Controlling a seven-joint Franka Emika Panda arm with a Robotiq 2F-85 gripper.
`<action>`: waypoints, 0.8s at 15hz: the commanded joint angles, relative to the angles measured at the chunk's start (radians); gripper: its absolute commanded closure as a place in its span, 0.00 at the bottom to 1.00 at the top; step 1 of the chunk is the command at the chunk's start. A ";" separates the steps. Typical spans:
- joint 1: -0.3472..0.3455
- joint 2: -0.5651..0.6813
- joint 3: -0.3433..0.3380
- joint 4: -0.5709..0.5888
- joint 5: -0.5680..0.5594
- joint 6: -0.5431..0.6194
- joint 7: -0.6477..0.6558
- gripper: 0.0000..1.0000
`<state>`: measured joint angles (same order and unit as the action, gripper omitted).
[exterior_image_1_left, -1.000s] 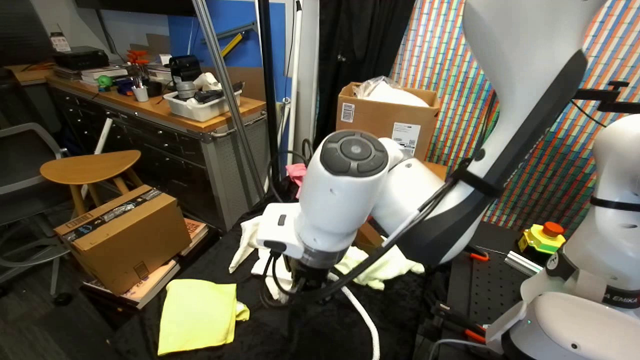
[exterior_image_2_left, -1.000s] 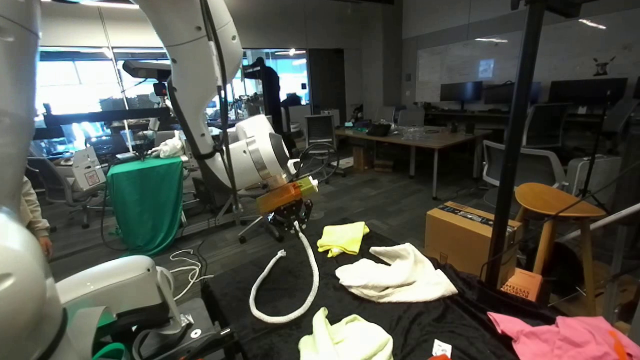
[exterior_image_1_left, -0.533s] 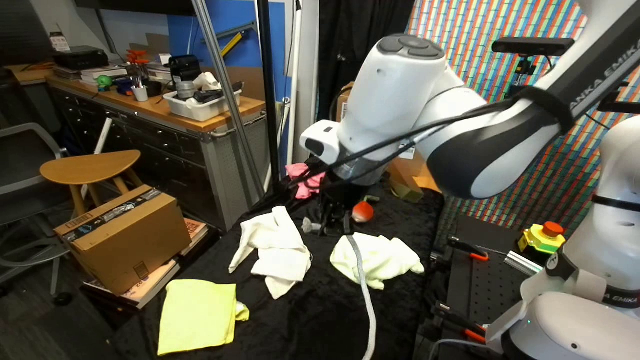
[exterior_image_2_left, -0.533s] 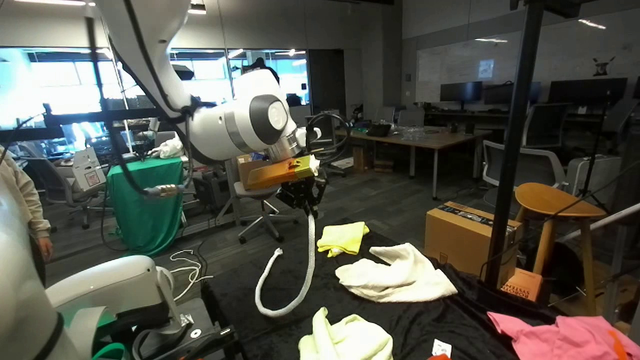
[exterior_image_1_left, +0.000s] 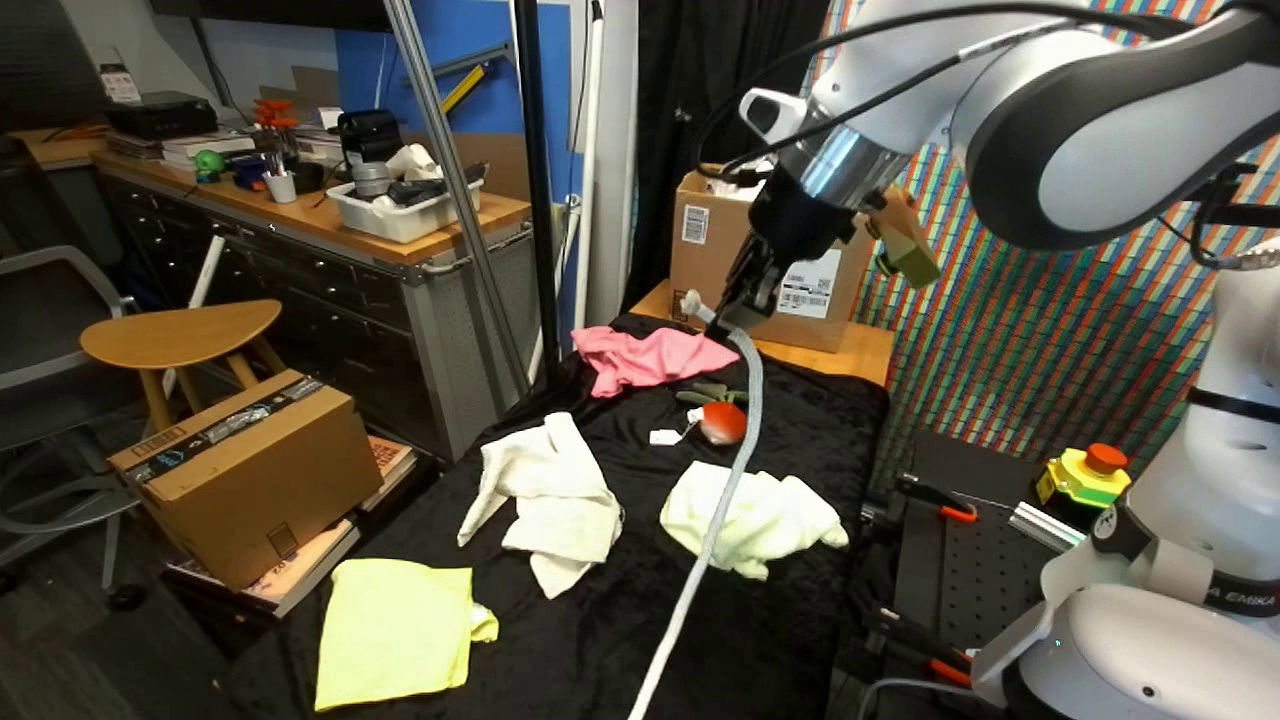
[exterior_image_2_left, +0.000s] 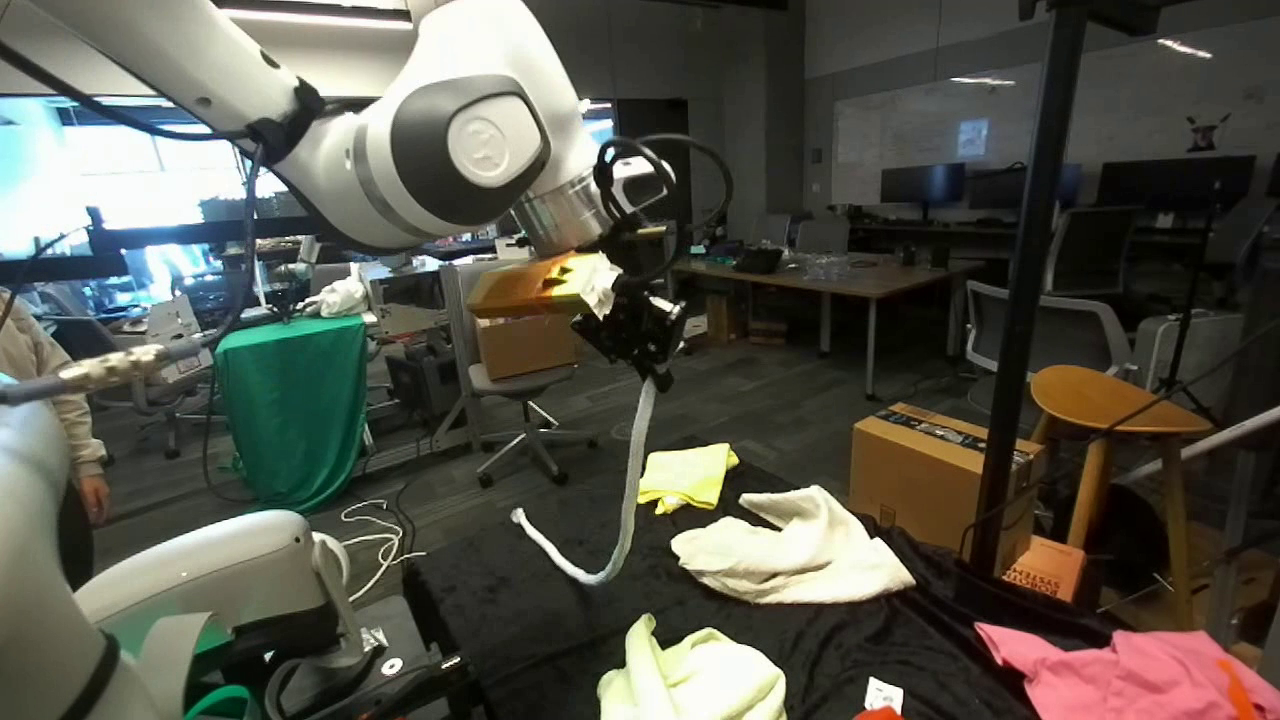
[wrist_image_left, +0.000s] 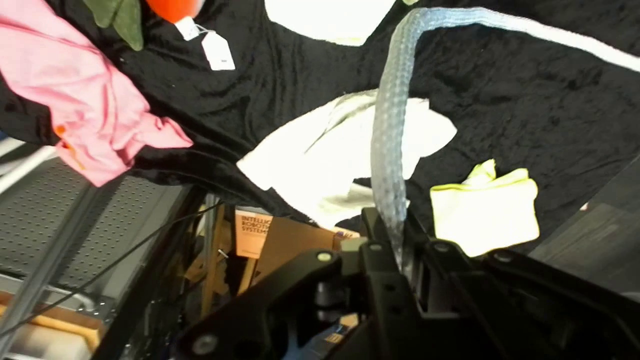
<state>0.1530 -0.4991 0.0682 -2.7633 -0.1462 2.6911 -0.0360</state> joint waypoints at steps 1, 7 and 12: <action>-0.076 -0.150 -0.020 0.004 0.040 -0.065 0.046 0.97; -0.214 -0.274 -0.024 0.011 0.029 -0.079 0.125 0.96; -0.282 -0.280 -0.011 0.010 0.014 -0.083 0.147 0.96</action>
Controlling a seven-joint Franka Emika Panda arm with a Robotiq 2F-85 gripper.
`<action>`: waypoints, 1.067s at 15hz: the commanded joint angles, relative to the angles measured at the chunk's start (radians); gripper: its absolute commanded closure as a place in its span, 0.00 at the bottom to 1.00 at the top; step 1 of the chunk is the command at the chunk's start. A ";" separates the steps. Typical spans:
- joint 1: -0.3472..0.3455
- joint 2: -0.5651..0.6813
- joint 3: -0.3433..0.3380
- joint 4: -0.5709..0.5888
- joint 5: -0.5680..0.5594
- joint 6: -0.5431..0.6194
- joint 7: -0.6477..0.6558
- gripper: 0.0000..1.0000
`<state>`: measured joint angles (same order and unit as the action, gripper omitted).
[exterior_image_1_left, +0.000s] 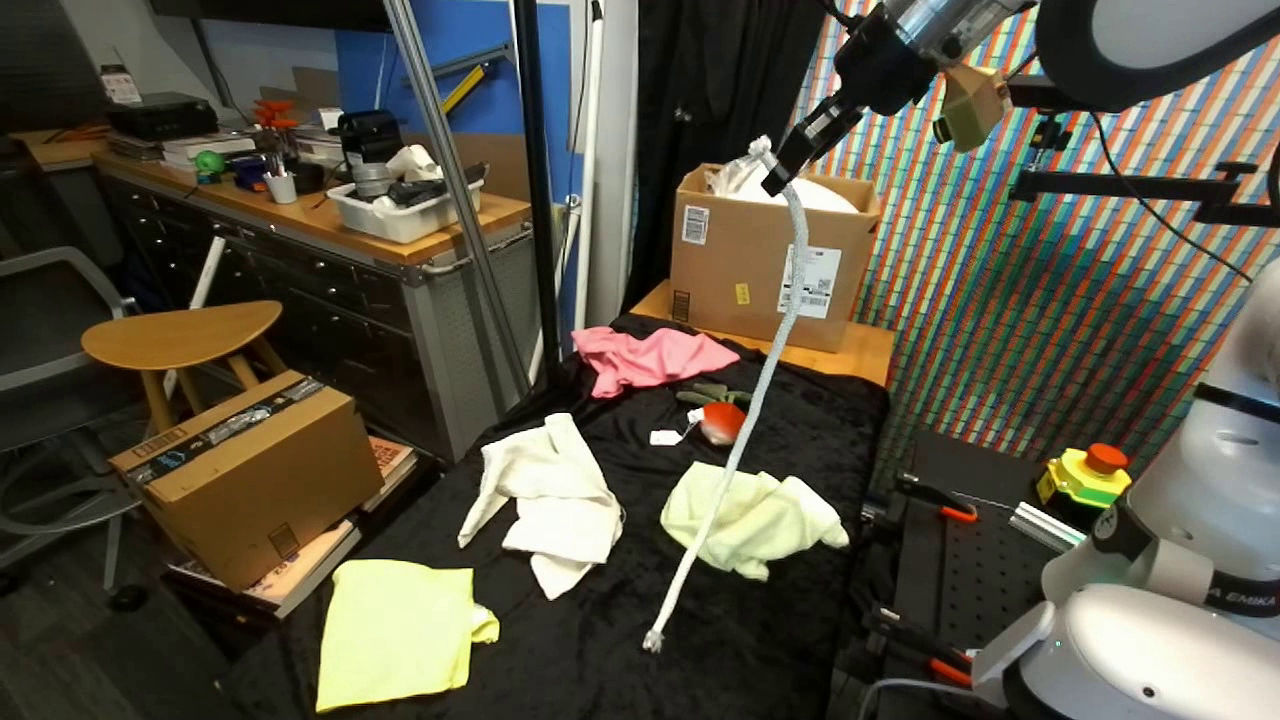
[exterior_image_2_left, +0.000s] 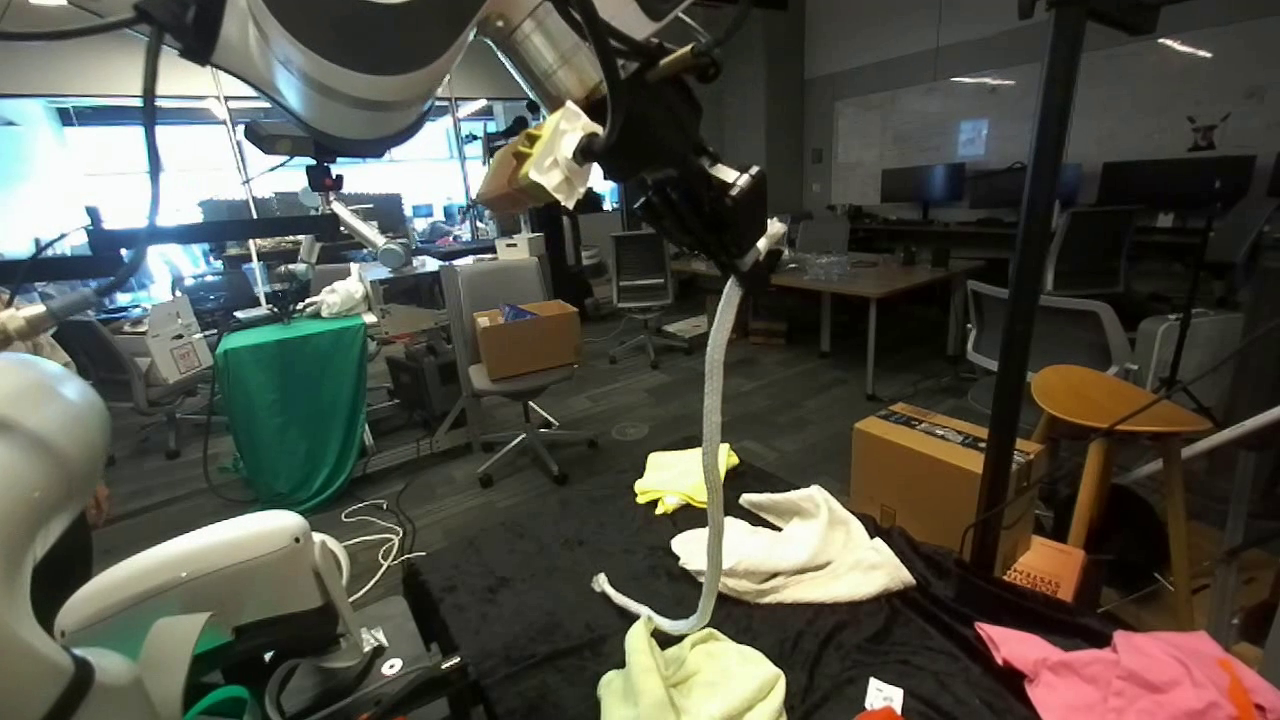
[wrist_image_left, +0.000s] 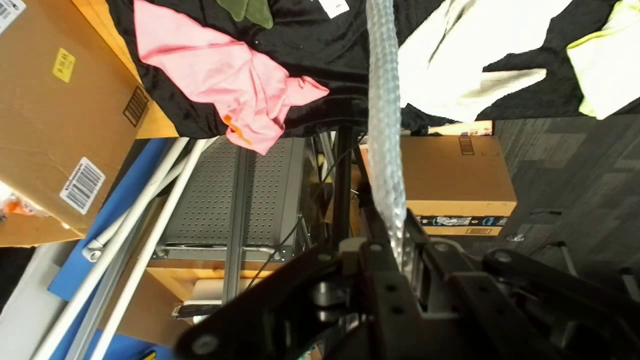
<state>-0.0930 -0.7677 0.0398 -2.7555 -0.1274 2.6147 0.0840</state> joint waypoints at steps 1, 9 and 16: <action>-0.044 0.003 0.021 0.001 -0.009 0.001 0.027 0.96; -0.072 0.261 0.111 -0.014 -0.107 0.057 0.041 0.96; -0.054 0.562 0.198 -0.021 -0.344 0.096 0.101 0.97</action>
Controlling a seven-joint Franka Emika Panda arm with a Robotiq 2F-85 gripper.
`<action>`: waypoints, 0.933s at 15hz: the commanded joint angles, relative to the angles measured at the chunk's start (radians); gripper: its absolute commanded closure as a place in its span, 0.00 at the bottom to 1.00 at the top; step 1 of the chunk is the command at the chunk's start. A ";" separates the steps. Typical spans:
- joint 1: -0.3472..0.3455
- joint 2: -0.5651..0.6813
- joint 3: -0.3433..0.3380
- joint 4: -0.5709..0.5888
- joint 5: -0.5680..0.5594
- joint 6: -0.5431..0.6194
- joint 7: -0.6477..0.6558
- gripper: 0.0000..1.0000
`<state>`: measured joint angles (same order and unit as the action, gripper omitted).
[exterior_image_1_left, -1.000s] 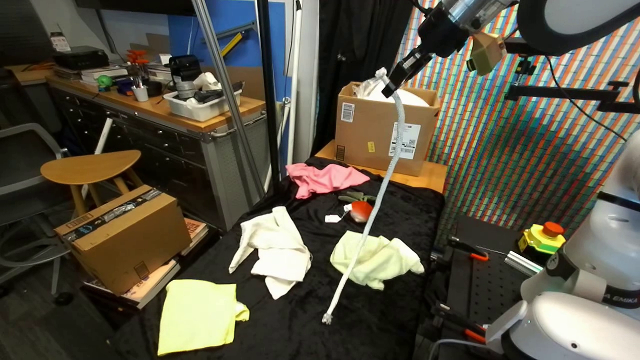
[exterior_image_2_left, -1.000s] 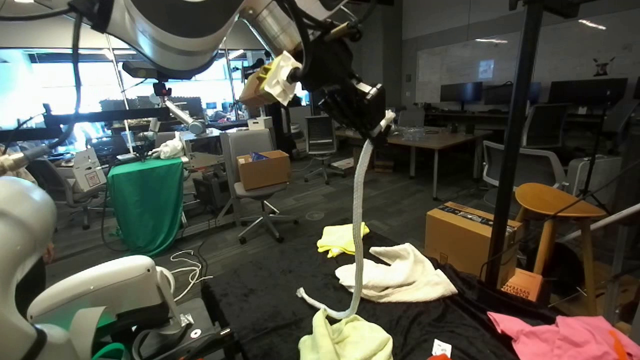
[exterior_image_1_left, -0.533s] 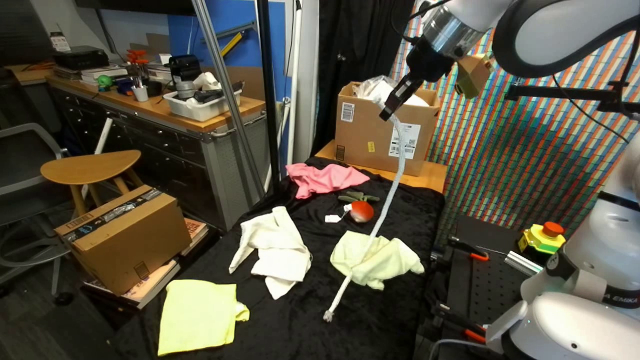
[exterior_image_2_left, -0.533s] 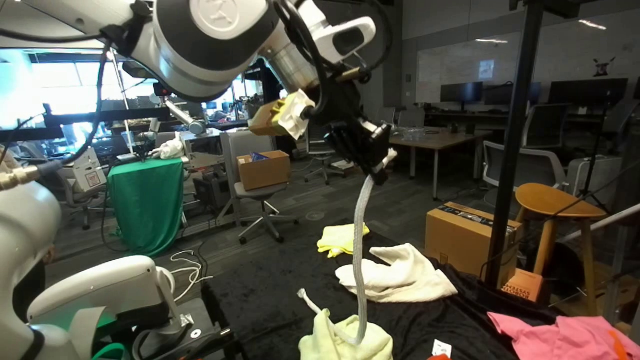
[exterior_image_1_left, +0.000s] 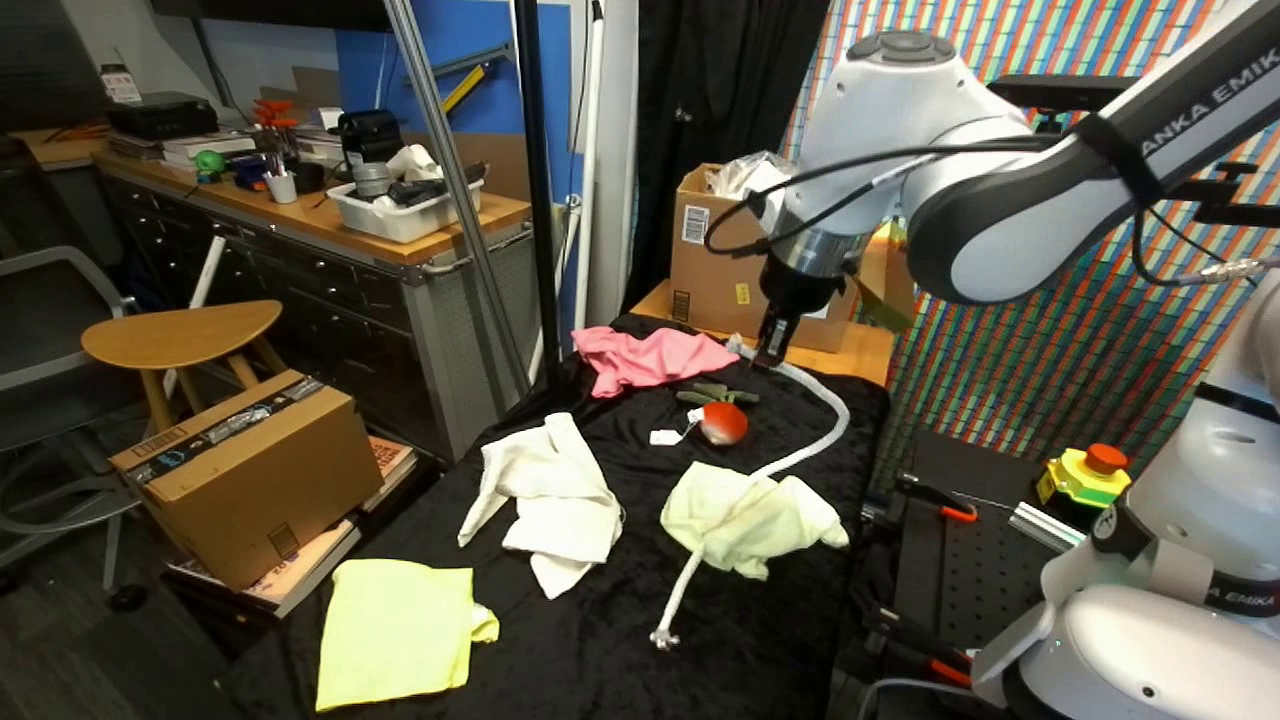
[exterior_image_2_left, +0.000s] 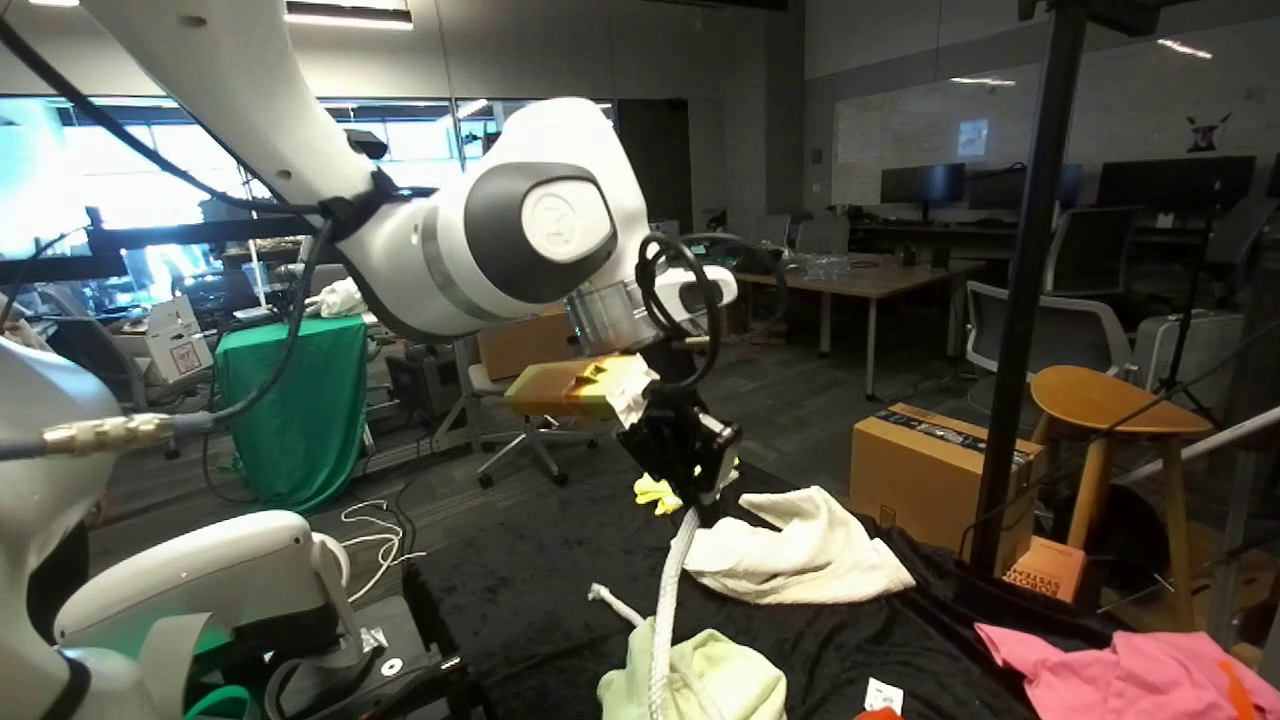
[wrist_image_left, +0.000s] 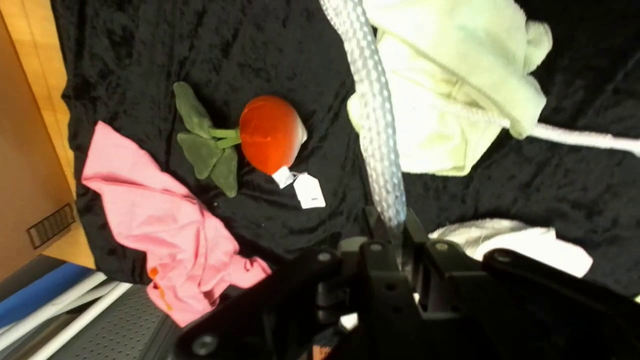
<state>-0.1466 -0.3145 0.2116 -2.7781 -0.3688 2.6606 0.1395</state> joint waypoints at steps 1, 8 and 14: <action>0.012 0.154 0.029 0.015 -0.140 0.049 0.051 0.97; 0.032 0.408 0.104 0.147 -0.288 0.067 0.099 0.97; 0.070 0.591 0.115 0.318 -0.264 0.084 0.116 0.97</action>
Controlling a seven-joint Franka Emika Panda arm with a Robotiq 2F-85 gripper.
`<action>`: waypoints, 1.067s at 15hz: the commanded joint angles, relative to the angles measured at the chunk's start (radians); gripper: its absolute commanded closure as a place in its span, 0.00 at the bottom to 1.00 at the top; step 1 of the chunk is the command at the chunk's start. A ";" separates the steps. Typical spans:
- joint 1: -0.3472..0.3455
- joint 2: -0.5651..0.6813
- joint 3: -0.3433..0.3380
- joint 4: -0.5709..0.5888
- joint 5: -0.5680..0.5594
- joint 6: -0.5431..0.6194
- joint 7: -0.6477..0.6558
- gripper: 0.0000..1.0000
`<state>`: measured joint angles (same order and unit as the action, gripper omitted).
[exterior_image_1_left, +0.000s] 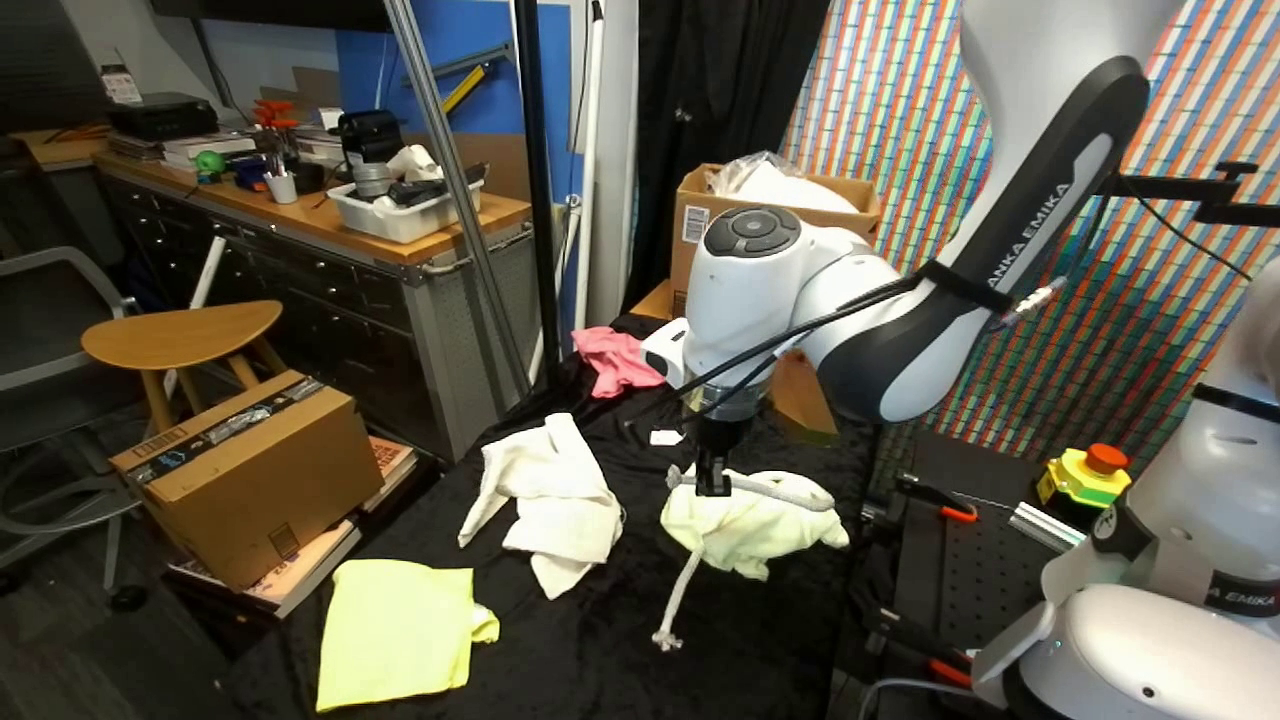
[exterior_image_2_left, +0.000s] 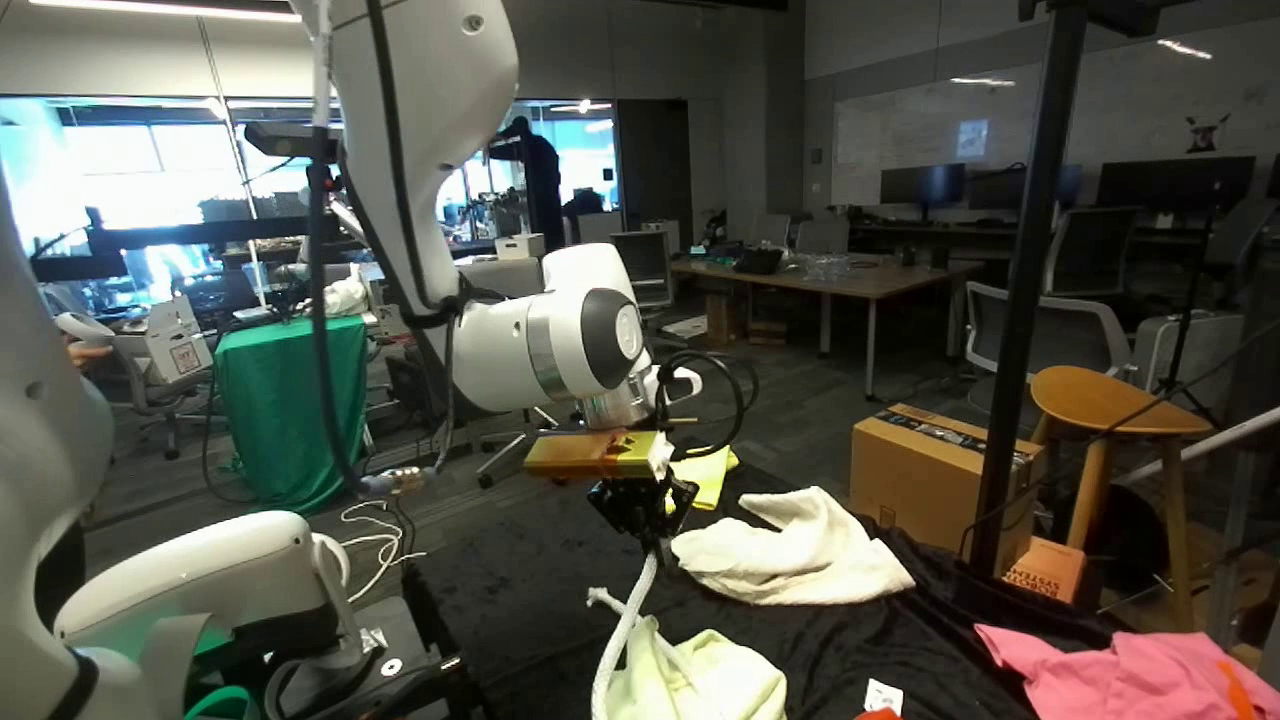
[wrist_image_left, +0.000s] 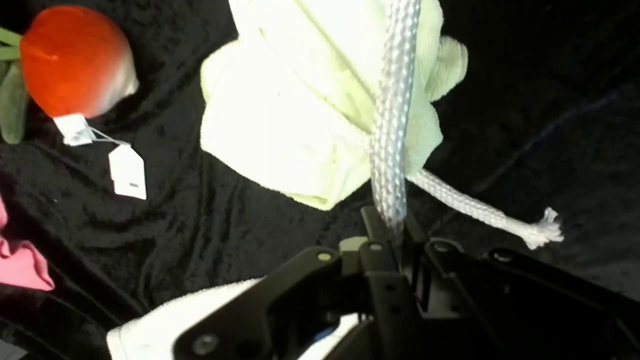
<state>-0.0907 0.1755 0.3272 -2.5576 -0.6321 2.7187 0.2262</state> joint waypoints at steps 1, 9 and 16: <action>0.013 0.128 0.001 0.120 0.015 0.036 0.026 0.97; 0.040 0.310 -0.100 0.256 -0.039 0.053 0.152 0.97; 0.236 0.361 -0.364 0.264 0.143 0.154 0.116 0.63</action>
<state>0.0540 0.5288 0.0623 -2.2970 -0.5497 2.8199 0.3488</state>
